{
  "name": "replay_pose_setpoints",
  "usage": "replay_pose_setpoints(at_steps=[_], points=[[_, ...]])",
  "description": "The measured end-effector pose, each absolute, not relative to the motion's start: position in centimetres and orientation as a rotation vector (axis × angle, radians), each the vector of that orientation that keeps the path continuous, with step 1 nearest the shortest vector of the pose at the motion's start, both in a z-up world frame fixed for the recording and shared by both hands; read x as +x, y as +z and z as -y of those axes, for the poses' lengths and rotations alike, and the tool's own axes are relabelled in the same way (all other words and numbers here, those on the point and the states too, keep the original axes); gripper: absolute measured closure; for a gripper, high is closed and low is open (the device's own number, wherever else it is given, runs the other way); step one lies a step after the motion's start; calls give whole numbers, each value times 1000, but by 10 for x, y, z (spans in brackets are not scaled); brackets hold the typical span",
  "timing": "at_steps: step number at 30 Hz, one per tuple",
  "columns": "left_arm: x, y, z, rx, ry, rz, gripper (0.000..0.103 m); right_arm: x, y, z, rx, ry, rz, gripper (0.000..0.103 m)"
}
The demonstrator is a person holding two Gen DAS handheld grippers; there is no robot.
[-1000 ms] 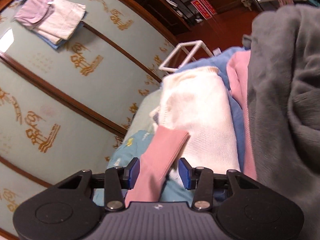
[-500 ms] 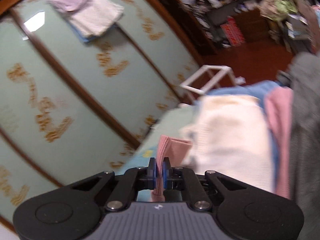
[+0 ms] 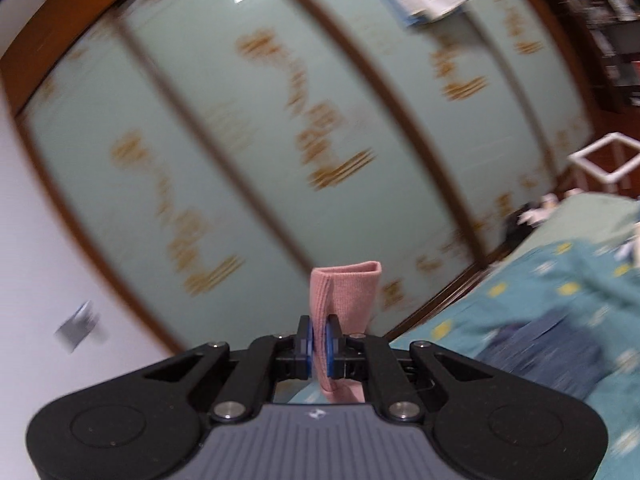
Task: Fold clothes
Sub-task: 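Lift the held sleeve with the right gripper and carry it across the body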
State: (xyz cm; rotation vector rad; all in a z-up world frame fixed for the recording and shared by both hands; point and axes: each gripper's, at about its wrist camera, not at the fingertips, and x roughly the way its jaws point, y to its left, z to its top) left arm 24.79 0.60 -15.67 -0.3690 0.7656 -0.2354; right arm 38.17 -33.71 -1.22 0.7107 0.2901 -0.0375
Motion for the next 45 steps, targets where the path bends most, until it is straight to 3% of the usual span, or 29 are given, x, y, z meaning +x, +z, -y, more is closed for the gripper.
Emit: replay_pose_setpoints(at_steps=[7,18,42,45], points=[[233,-136,-53,-411,-199,-723,40,386,-57,173,685,123,-413,97],[232,-143,-90,-475,-198,-654,40,365,-122,-6,750,239,-488,97],[244,-150,-134,-682,-174,-608,40,361,-140,-92,708,392,-570,97],[245,-152,-132,-672,-176,-616,40,364,-141,-103,685,434,-591,86]])
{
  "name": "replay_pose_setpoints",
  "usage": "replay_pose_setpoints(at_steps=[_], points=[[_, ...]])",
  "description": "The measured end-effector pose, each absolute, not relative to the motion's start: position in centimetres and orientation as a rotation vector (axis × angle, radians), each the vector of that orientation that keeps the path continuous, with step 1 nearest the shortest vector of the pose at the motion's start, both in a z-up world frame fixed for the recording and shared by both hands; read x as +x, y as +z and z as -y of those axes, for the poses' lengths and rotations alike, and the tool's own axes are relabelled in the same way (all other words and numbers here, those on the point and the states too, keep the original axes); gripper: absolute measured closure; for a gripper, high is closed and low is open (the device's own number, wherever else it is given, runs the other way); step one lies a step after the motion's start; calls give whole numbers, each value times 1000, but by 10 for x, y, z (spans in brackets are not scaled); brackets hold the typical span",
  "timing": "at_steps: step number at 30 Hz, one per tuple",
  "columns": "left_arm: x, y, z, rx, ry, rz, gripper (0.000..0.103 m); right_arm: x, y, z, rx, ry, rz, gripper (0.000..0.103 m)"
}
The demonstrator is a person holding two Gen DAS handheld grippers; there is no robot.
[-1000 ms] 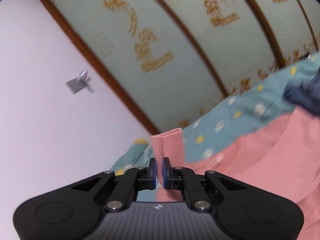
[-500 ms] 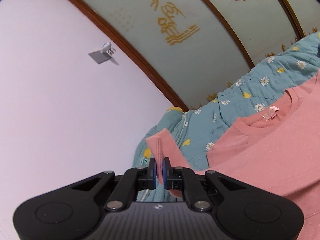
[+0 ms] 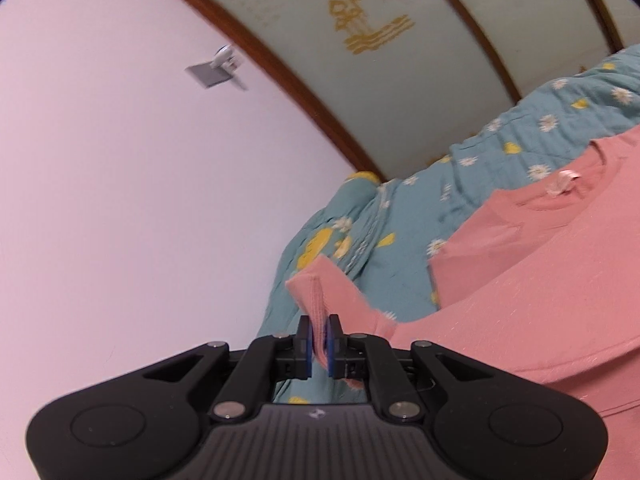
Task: Fold clothes
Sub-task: 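Lift the held sleeve with the right gripper and carry it across the body, then lower the sleeve onto the sweatshirt and open the right gripper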
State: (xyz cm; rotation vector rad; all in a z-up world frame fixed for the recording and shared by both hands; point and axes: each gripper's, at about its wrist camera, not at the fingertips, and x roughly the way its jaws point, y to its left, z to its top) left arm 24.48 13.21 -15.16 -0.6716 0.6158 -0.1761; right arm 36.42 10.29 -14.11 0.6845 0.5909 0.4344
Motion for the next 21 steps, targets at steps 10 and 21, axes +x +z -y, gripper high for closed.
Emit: replay_pose_setpoints(at_steps=[10,21], points=[[251,-161,-127,-664,-178,-656,40,318,-112,-45,363,514,-610,73],[256,-163,-102,-561,-189,-688,40,288,-143,109,-526,-5,-748,88]])
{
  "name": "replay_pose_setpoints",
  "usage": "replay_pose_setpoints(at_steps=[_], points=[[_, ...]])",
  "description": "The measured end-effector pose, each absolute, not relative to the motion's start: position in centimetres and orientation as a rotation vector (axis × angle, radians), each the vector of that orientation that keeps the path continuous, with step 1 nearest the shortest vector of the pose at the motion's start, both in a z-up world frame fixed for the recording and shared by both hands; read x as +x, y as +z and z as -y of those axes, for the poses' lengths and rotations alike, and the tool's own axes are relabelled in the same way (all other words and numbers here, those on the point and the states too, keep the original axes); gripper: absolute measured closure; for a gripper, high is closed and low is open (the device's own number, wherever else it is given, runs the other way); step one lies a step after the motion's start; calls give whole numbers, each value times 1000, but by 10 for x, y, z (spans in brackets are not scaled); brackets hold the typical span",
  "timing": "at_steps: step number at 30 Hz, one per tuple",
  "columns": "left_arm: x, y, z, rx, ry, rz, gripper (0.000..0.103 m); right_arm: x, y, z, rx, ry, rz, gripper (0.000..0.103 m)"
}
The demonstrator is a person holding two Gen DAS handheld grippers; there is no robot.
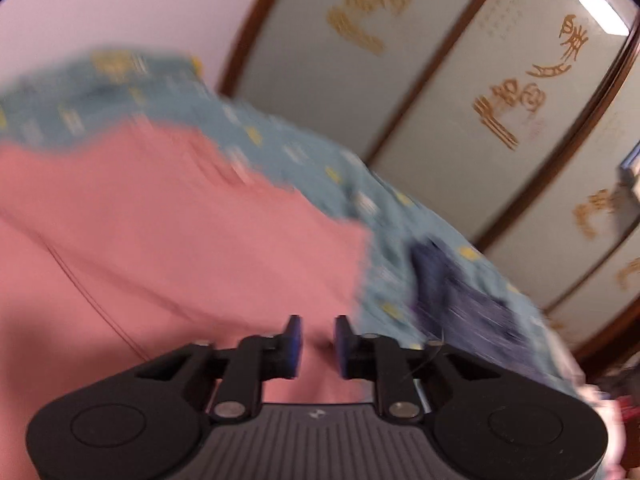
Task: Fold clothes
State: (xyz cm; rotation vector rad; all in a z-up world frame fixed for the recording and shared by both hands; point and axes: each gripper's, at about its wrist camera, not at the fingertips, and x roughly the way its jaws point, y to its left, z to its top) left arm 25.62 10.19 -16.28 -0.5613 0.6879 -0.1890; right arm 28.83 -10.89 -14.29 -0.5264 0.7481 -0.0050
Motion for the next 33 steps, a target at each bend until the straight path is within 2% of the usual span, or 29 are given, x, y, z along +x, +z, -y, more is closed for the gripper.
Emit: replay_pose_setpoints(at_steps=[11,13,15,21,24,29,33], points=[[268,-179,-86,-515,-202,-755,40,317,-176,120,-485,56,-801,90],[271,-182,-85,-513,-202,-765,40,321,-183,122,-485,29,-810,102],[273,-185,-84,-513,-199,-776,40,322,-184,126,-454,8,-813,103],[273,-187,-84,-531,-208,-778,40,311,-178,168,-264,-74,-822,103],[273,-186,-82,-520,-210,-782,40,310,-176,169,-244,-80,-818,102],[272,-184,-81,-517,-206,-776,40,314,-155,155,-149,-37,-705,101],[273,-186,-80,-512,-204,-784,40,337,-156,155,-91,-24,-733,101]])
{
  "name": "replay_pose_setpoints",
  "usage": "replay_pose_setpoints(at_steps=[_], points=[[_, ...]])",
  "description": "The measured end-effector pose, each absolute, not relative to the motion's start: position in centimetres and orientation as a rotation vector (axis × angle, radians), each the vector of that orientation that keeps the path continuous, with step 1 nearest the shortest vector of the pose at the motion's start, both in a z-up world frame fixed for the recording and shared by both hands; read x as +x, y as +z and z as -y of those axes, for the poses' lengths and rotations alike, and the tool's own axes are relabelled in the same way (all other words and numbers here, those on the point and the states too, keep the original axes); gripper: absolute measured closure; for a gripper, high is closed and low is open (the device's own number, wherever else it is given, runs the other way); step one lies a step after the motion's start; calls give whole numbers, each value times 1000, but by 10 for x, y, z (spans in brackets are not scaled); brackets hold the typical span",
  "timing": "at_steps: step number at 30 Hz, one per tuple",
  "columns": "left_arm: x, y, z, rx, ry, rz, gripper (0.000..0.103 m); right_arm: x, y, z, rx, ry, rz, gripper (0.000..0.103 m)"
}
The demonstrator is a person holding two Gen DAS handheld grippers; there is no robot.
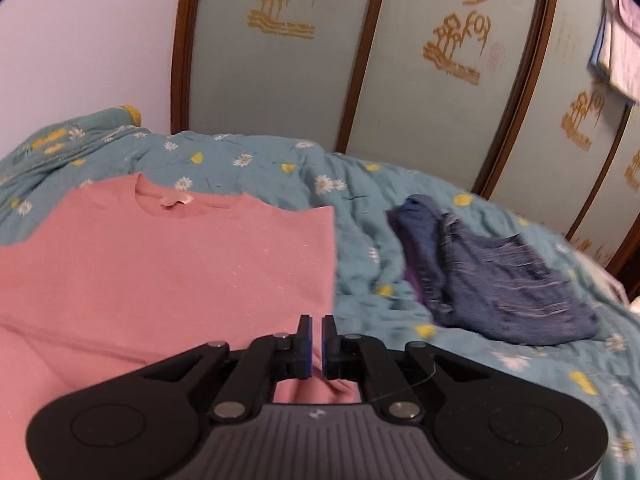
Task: Fold clothes
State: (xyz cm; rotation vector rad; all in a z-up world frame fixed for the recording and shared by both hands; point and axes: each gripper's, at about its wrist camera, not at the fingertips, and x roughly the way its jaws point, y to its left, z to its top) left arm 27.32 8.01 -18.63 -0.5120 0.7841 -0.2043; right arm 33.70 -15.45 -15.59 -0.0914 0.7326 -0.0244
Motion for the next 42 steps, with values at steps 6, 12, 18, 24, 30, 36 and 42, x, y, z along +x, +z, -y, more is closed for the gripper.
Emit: replay_pose_setpoints(at_steps=[6,12,18,24,30,36,42], points=[[275,-188,-85,-526,-199,-785,40,349,-189,167,-46,-71,-869,101],[276,-189,-90,-558,-196,-788,40,334,-194,170,-64,-73,-893,102],[275,-183,-93,-543,-162,-767,39,329,-160,131,-148,-41,-753,85],[275,-184,-96,-544,-145,-768,39,344,-152,82,-23,84,-686,67],[275,-183,-98,-544,-154,-763,39,367,-195,30,11,123,-775,67],[274,-181,-111,-575,-114,-745,39,354,-201,5,-124,143,-743,67],[277,-181,-120,-619,-103,-738,39,363,-167,-31,-19,315,-658,67]])
